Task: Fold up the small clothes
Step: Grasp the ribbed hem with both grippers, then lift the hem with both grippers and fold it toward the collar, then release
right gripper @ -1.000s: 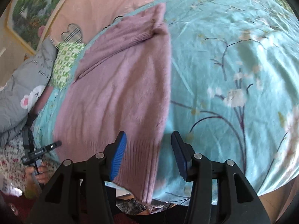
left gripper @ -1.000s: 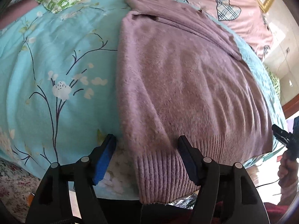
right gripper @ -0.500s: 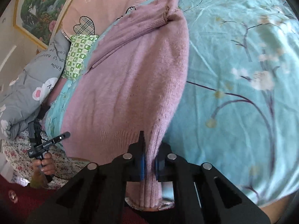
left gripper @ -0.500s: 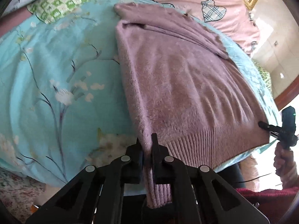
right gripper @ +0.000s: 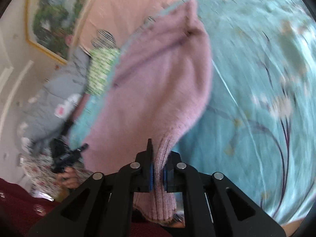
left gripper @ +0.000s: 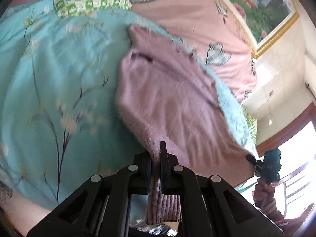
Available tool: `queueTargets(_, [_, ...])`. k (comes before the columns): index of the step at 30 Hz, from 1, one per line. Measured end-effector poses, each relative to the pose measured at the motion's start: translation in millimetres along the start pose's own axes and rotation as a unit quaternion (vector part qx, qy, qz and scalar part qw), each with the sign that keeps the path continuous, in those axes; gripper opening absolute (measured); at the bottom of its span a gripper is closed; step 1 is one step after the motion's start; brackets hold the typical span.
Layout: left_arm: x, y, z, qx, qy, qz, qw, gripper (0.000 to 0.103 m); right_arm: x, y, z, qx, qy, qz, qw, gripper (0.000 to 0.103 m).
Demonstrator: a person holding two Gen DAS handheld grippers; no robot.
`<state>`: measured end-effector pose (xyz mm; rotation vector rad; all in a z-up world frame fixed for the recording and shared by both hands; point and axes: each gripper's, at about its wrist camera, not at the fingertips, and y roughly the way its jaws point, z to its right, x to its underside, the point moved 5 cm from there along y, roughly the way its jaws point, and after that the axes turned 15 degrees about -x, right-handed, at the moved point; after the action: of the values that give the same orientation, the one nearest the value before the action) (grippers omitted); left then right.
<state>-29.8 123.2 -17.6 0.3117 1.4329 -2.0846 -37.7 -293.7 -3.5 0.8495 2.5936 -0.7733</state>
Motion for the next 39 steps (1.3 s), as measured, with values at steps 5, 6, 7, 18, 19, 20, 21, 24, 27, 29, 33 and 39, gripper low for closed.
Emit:
queueTargets(5, [-56, -5, 25, 0.012, 0.011, 0.049, 0.9987, 0.004, -57, 3, -20, -0.053, -0.017, 0.052, 0.997, 0.008])
queueTargets(6, [-73, -3, 32, 0.014, 0.013, 0.059, 0.9981, 0.004, -67, 6, -23, -0.055, -0.022, 0.06, 0.996, 0.008])
queueTargets(7, [-85, 0, 37, 0.012, 0.015, 0.064, 0.9978, 0.004, -84, 10, -23, -0.053, -0.028, 0.07, 0.996, 0.008])
queueTargets(18, [-252, 95, 73, -0.059, 0.025, 0.096, 0.9933, 0.004, -241, 72, 6, -0.039, -0.029, 0.124, 0.991, 0.008])
queueTargets(19, [-262, 106, 73, -0.065, 0.023, 0.092, 0.9934, 0.004, -255, 83, 11, -0.029, -0.031, 0.122, 0.992, 0.008])
queueTargets(20, [-272, 120, 72, -0.071, 0.021, 0.087, 0.9934, 0.004, -264, 90, 16, -0.022, -0.032, 0.122, 0.992, 0.008])
queueTargets(21, [-282, 134, 71, -0.08, 0.02, 0.084, 0.9931, 0.004, -275, 100, 24, -0.016, -0.028, 0.121, 0.992, 0.008])
queueTargets(24, [-301, 171, 65, -0.103, 0.02, 0.072, 0.9919, 0.004, -298, 125, 48, 0.013, -0.023, 0.115, 0.993, 0.008])
queueTargets(27, [-312, 203, 60, -0.125, 0.024, 0.06, 0.99, 0.004, -310, 145, 77, 0.037, -0.009, 0.107, 0.994, 0.008])
queueTargets(29, [-314, 222, 59, -0.147, 0.036, 0.058, 0.9868, 0.004, -314, 154, 93, 0.05, -0.002, 0.1, 0.994, 0.008])
queueTargets(33, [-310, 241, 59, -0.169, 0.056, 0.041, 0.9832, 0.007, -316, 162, 125, 0.07, 0.041, 0.096, 0.992, 0.012])
queueTargets(39, [-288, 191, 63, -0.16, 0.075, 0.067, 0.982, 0.047, -314, 130, 112, 0.049, 0.042, 0.124, 0.99, 0.026])
